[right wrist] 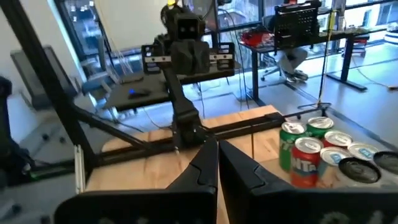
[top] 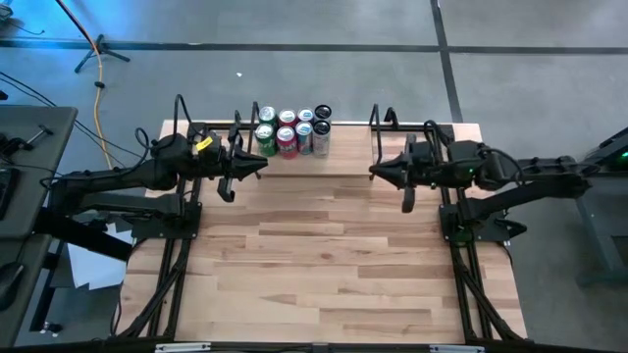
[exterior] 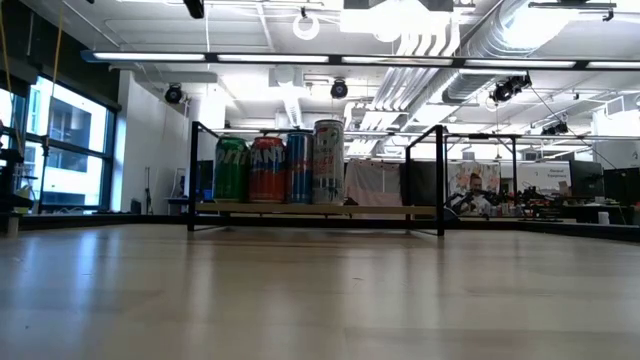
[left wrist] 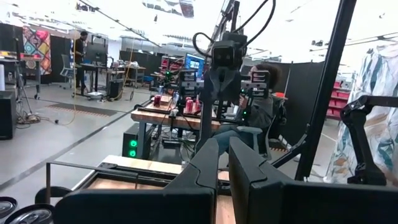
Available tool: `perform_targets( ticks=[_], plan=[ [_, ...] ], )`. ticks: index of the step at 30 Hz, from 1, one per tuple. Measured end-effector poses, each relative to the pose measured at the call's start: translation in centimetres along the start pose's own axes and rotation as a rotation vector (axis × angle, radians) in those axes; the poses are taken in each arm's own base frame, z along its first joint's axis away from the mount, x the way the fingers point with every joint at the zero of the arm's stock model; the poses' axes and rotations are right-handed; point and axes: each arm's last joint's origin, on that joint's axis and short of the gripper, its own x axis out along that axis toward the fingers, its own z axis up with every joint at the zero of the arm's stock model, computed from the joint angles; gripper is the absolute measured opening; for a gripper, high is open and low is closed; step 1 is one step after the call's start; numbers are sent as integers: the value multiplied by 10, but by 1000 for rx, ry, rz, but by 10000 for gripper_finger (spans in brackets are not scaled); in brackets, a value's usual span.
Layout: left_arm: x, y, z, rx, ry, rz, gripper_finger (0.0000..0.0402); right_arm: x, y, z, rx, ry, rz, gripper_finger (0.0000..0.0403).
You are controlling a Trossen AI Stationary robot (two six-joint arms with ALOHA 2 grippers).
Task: Place canned beverage on shelf
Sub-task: Return to Home Position
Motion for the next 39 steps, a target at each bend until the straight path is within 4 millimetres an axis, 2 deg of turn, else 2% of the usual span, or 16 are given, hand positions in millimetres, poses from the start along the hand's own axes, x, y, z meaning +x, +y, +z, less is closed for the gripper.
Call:
perform_targets(
  ticks=[4,11,17,22,30,35,39],
  plan=[
    [0,0,0,0,0,0,0,1,-4,-8,27,-8,-14,0],
    [-2,-1,2,-16,-12,-2,0,-1,-10,6,17,-82,-50,0],
    [-6,-3,0,-19,-29,-14,0,-2,-11,6,17,-81,-55,0],
    [-14,-6,-33,-83,-80,-34,0,-2,-11,5,16,-76,-55,0],
    [-40,-6,-91,-190,-166,-4,0,-2,-11,0,31,-27,-63,0],
    [-59,-3,-116,-258,-208,19,0,-2,-11,0,34,-26,-64,0],
    [-71,-1,-127,-273,-239,53,0,-2,-11,0,33,-26,-64,0]
  ],
)
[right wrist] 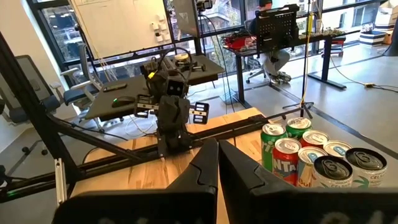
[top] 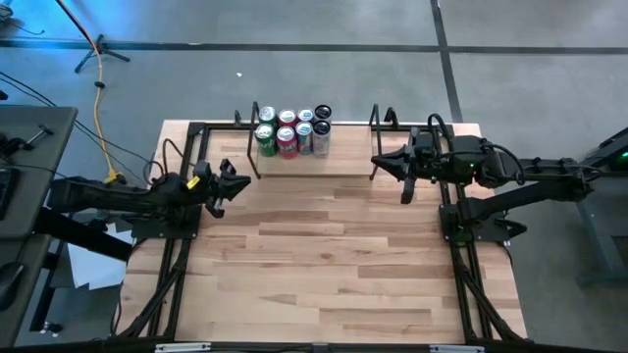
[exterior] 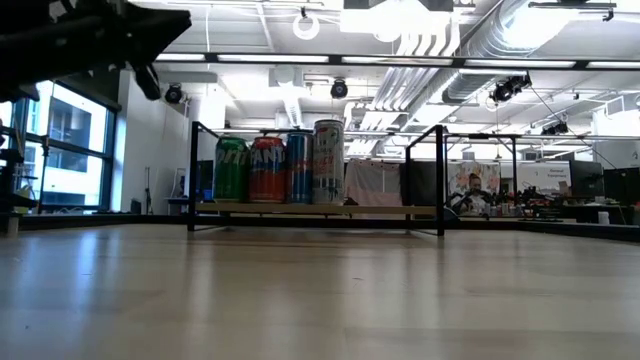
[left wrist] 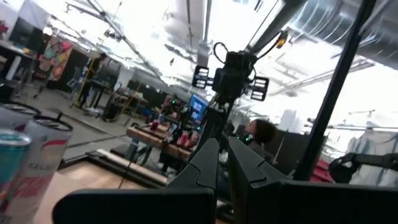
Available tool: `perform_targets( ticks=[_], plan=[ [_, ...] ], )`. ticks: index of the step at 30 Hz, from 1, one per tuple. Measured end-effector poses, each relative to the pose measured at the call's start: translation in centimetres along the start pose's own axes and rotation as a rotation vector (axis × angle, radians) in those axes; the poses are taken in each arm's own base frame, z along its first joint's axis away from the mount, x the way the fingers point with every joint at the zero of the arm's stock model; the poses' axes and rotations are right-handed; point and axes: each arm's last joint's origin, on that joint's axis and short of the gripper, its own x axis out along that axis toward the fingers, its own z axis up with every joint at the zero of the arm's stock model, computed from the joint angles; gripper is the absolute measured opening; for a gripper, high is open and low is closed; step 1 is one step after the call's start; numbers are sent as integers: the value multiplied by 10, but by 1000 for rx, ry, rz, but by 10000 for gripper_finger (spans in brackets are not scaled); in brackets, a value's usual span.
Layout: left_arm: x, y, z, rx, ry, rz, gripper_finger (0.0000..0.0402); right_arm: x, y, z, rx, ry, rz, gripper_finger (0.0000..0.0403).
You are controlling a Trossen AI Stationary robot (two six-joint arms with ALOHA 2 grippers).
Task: Place canned beverage on shelf
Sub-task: Return to Home Position
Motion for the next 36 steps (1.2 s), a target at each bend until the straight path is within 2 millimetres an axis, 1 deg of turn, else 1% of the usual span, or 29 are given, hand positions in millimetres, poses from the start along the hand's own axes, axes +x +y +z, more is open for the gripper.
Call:
perform_targets(
  ticks=[4,7,12,15,17,20,22,24,28,31,36],
  plan=[
    [-2,-1,4,0,-11,-4,0,0,0,0,0,-1,0,0],
    [-3,-2,5,1,-11,-8,0,-6,-1,2,12,-5,1,0],
    [-4,0,0,1,47,7,0,-30,-5,-2,79,61,-4,0],
    [-4,2,-6,9,103,18,0,-46,-5,-6,84,108,19,0],
    [-5,4,-10,12,144,37,0,-52,-4,-10,83,117,45,0],
    [-6,6,-15,14,197,60,0,-56,-2,-32,76,85,96,0],
    [-7,8,-18,19,232,75,0,-55,-3,-54,84,34,122,0],
    [-7,9,-21,19,267,90,0,-56,-6,-76,101,-16,141,0],
    [-9,11,-26,23,319,112,0,-65,-16,-105,141,-119,164,0],
    [-11,13,-29,26,357,129,0,-75,-23,-118,155,-159,173,0],
    [-15,13,-30,27,388,142,0,-93,-32,-125,161,-245,196,0]
  ],
)
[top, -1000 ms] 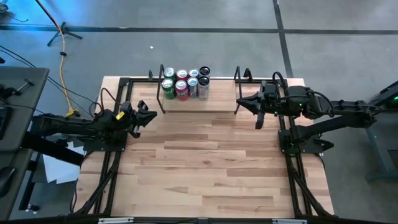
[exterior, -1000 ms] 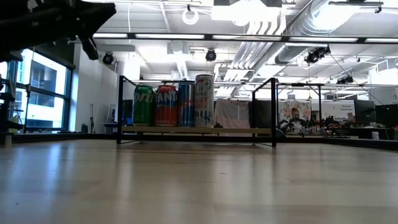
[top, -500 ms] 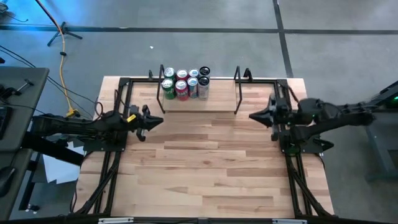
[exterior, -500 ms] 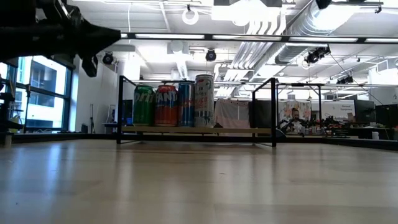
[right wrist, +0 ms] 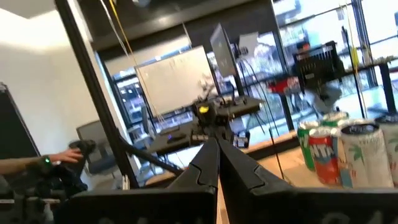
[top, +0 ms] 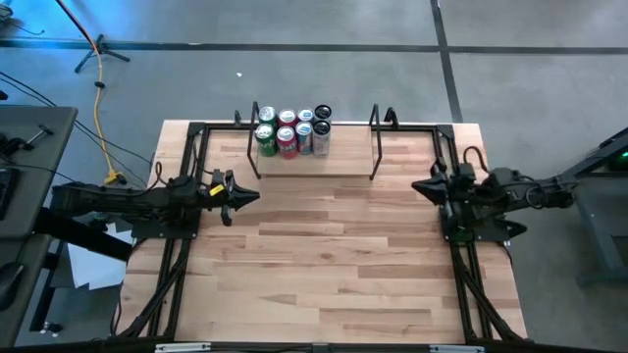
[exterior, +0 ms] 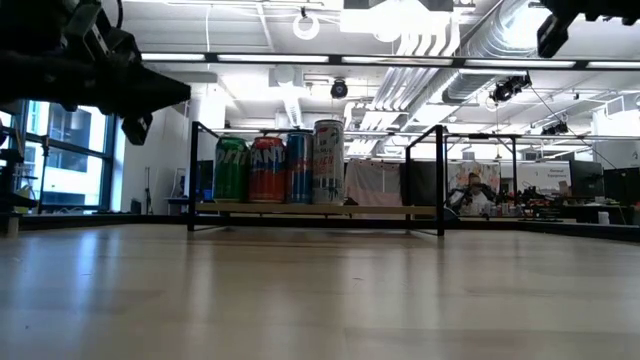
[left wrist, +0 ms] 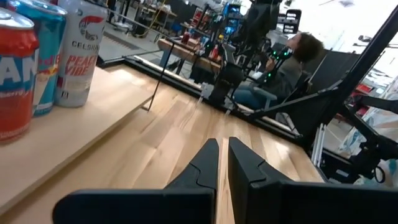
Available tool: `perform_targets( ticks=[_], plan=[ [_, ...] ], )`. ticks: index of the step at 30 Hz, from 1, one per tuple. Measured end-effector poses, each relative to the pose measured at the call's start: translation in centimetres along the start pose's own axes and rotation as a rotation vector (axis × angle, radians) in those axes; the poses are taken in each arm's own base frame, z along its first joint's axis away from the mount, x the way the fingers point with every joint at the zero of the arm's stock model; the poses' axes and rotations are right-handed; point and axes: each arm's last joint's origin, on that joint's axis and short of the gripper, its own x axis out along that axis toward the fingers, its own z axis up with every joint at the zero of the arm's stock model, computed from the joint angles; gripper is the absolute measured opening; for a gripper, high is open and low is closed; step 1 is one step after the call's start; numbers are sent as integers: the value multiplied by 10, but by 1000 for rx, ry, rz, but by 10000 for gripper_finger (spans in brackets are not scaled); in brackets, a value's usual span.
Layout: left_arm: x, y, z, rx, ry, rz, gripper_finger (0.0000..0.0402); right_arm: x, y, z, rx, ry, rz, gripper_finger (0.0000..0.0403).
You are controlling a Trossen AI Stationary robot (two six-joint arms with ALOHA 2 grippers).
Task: Place canned beverage on shelf
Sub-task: Return to Home Position
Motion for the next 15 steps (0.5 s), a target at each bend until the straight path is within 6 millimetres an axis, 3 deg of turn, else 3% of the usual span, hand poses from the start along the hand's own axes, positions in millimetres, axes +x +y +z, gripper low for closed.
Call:
perform_targets(
  ticks=[6,15],
  plan=[
    [-8,-1,2,-1,-17,-7,0,-13,-2,5,-44,-71,37,0],
    [-20,0,3,-2,-34,-15,0,-14,-3,1,-73,-28,28,0]
  ],
)
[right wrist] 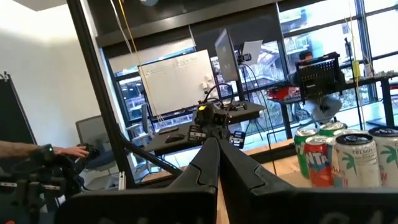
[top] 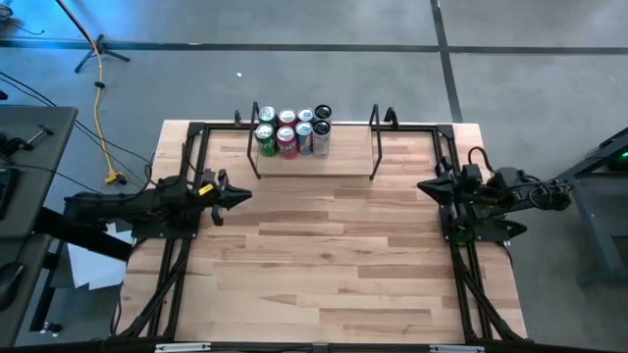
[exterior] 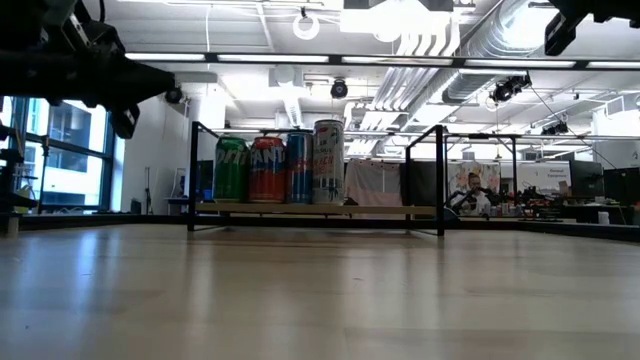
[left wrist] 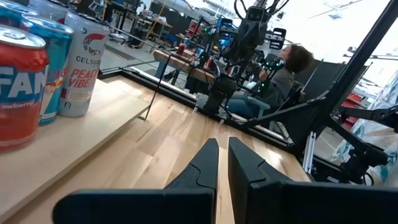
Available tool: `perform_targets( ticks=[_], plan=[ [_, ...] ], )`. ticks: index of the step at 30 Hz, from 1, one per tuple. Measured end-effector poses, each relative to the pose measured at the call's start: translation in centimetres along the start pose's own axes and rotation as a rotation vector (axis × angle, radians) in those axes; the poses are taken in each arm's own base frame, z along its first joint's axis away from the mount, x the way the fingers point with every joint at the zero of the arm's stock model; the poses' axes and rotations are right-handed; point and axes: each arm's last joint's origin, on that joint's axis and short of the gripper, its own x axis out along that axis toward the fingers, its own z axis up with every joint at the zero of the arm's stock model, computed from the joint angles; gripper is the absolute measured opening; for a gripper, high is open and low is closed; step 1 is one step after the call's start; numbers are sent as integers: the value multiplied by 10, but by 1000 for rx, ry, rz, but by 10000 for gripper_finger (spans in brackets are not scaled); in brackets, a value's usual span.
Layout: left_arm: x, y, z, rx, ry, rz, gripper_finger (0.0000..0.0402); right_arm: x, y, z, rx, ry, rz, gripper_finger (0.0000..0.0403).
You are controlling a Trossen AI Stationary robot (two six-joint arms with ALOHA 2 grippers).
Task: Place canned beverage on shelf
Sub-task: Return to Home Position
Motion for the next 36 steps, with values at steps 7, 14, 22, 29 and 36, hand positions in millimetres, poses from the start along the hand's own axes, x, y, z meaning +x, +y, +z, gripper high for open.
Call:
perform_targets(
  ticks=[7,14,22,29,36],
  plan=[
    [-7,2,-5,1,46,2,0,0,0,-1,17,13,-2,0],
    [-10,1,-2,0,14,-12,0,0,0,-1,15,13,-2,0],
    [-10,1,-2,0,14,-12,0,0,0,-1,14,15,-2,0],
    [-10,1,-2,0,13,-12,0,6,-4,-30,35,-34,4,0],
    [-9,1,-3,0,22,-8,0,7,-12,-73,111,-59,12,0]
  ],
)
